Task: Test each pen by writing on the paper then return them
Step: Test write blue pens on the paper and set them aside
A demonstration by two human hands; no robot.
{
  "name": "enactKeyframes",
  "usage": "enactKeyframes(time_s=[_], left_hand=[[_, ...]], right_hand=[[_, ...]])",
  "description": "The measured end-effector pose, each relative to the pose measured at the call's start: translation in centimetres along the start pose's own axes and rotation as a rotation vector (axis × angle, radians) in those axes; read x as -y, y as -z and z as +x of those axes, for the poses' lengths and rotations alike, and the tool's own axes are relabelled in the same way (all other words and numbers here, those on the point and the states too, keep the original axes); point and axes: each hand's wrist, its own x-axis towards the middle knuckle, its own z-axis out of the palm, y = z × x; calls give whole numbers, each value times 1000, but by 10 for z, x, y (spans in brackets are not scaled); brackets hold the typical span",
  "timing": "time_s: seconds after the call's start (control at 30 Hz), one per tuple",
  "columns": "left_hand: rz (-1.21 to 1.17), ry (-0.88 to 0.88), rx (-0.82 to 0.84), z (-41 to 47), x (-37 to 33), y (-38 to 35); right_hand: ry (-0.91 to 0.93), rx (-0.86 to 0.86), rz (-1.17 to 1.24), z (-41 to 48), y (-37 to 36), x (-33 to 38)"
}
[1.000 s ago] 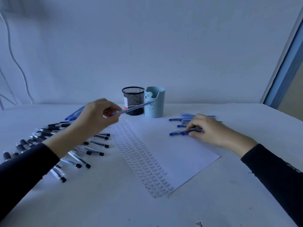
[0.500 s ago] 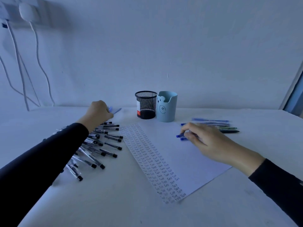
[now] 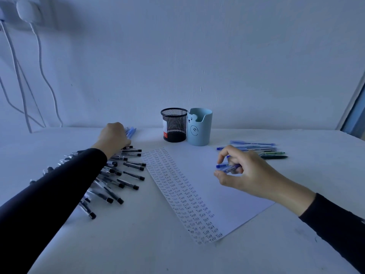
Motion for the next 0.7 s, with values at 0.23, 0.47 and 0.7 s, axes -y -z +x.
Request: enactKeyframes(time_s=[0.23, 0.47, 0.7], left_hand=[[-78, -294, 54, -30, -18, 14], [-187, -714, 263, -115, -47, 7], [-3, -746, 395, -135, -51, 8]], right_hand=[[-36, -54, 287, 4, 0, 13], [-253, 106, 733, -1, -2, 30], [-250, 213, 606, -9, -14, 38]])
